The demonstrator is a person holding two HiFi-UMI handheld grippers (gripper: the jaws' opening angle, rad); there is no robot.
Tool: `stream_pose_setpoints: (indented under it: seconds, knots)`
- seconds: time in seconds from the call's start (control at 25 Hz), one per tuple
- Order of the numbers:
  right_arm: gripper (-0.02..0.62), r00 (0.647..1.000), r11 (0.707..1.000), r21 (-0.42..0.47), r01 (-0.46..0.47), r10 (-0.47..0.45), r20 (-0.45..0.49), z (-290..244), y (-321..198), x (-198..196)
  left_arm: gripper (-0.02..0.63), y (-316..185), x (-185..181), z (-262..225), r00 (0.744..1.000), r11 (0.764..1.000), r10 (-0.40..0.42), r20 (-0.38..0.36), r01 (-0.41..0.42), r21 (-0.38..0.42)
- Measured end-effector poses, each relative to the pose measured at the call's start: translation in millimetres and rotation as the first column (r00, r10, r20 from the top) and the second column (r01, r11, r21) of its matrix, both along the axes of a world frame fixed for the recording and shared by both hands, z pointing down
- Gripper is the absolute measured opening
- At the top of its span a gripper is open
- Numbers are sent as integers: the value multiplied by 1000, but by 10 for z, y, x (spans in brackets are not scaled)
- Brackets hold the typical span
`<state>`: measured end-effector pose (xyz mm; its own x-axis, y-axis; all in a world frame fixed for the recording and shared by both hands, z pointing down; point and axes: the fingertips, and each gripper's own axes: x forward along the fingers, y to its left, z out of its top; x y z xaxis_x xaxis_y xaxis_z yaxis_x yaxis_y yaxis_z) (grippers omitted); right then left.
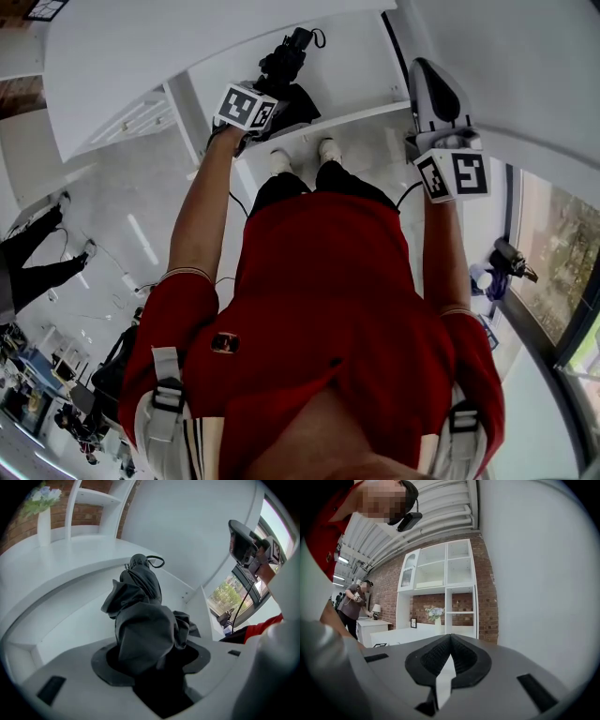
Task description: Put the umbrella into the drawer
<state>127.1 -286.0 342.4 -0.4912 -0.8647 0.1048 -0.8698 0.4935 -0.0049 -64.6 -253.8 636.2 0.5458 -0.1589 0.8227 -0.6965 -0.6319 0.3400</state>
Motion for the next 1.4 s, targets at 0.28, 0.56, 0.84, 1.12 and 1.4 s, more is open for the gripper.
stream_pose_setpoints:
  seconds: [0.28, 0.56, 0.84, 1.12, 1.4]
  knots:
    - [-2, 1000, 1000, -17, -2, 2, -8, 40, -139, 184, 242, -110, 14, 210, 992, 988, -120, 27, 122, -99]
    - [-2, 1000, 999, -29, 23, -24, -11, 99, -243, 203, 242, -203, 29, 336, 966, 954, -250, 58, 256, -155]
    - [-2, 998, 998, -41, 56, -57, -27, 158, -278, 135, 249, -262, 31, 474, 932, 915, -349, 99, 362, -179]
    - [-2, 997, 996, -50, 72, -74, -29, 198, -254, 102, 259, -274, 33, 566, 911, 893, -399, 106, 412, -181]
    - [-2, 996, 995, -54, 82, -83, -18, 224, -198, 43, 296, -310, -35, 408, 908, 906, -408, 93, 415, -86]
